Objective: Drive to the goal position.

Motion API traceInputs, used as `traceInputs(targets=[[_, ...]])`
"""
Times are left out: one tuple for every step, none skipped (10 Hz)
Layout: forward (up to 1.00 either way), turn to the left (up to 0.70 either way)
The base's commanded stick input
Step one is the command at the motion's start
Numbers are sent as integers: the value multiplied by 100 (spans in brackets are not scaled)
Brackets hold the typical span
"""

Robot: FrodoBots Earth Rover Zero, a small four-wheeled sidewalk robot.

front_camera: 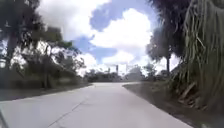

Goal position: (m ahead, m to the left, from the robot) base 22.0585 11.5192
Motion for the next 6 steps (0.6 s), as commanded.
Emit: traceInputs(targets=[[85, 0], [85, 0], [85, 0], [85, 0], [85, 0], [85, 0]])
